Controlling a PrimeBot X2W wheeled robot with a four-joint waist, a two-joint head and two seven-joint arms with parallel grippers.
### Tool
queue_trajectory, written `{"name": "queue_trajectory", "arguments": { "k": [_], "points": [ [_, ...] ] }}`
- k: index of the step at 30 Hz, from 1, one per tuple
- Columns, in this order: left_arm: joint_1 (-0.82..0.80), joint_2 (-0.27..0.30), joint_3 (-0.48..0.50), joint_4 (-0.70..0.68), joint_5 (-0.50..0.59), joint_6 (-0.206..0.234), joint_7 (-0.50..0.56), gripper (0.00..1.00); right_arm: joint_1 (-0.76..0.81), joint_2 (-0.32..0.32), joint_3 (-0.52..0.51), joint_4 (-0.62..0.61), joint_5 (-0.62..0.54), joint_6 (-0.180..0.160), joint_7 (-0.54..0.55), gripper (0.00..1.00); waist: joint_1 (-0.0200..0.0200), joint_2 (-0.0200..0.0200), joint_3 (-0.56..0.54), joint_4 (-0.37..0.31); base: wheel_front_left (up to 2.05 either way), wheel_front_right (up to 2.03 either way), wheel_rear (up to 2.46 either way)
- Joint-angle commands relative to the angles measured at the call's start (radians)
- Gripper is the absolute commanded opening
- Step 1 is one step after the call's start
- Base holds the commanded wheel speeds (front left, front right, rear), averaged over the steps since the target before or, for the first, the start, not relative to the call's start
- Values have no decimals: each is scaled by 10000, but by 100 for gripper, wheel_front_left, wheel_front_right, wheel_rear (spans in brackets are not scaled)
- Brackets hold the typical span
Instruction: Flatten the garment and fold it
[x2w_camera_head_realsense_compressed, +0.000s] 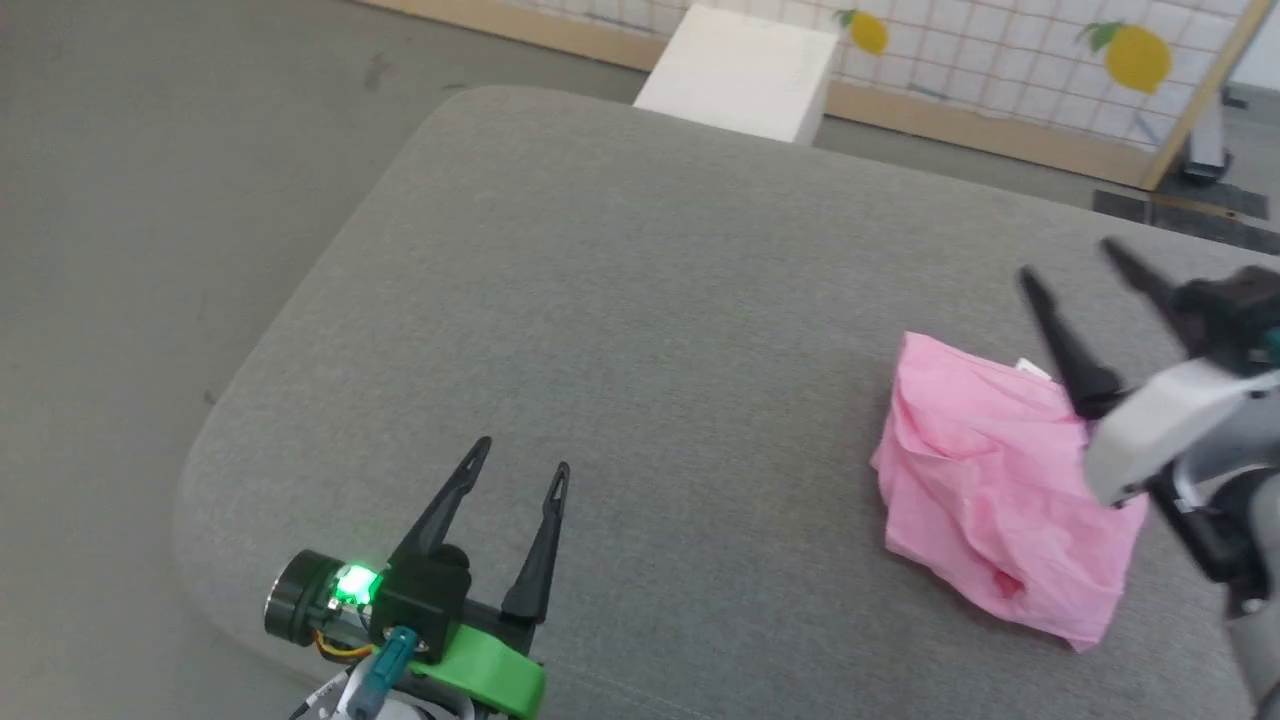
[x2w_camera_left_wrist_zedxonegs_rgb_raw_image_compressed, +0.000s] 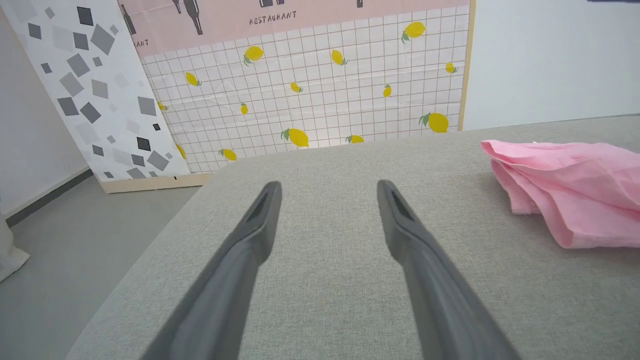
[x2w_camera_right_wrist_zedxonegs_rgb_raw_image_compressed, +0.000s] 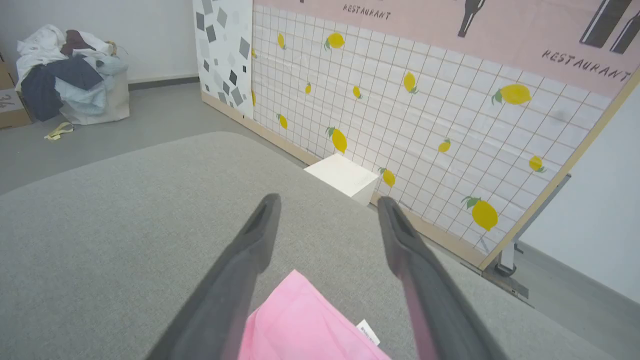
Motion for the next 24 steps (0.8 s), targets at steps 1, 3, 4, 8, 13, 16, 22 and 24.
{"name": "queue_trajectory", "arguments": {
  "k": [1, 3, 4, 8, 13, 16, 22, 24],
  "points": [
    [145, -17, 75, -48, -100, -1, -38, 100, -43, -206, -111, -44, -138, 35, -396, 100, 1, -1, -200, -365, 0, 0, 0],
    [143, -35, 148, -70, -135, -21, -38, 100, 112, -601, -251, -82, -365, 35, -965, 100, 1, -1, -213, -525, 0, 0, 0],
    [139, -47, 187, -76, -153, -34, -38, 100, 255, -747, -380, -77, -437, 35, -1262, 100, 1, -1, -211, -616, 0, 0, 0],
    [122, -91, 267, -44, -183, -104, -38, 100, 1010, -928, -1350, -7, -664, 35, -2360, 100, 1, -1, -184, -868, 0, 0, 0],
    [130, -144, 404, -19, -211, -150, -38, 100, 2218, -435, -2744, -60, -841, 35, -3298, 100, 1, -1, -110, -1141, 0, 0, 0],
    [155, -144, 469, 12, -211, -199, -38, 100, 2941, 173, -3512, -225, -852, 35, -3757, 100, 1, -1, -106, -1286, 0, 0, 0],
    [343, -163, 627, 66, -220, -247, -38, 100, 4165, 1534, -4268, -800, -826, 35, -4242, 100, 1, -1, -173, -1528, 0, 0, 0],
    [383, -170, 631, 74, -195, -273, -38, 100, 4468, 1858, -4292, -932, -866, 35, -4320, 100, 1, -1, -191, -1568, 0, 0, 0]
  ]
}}
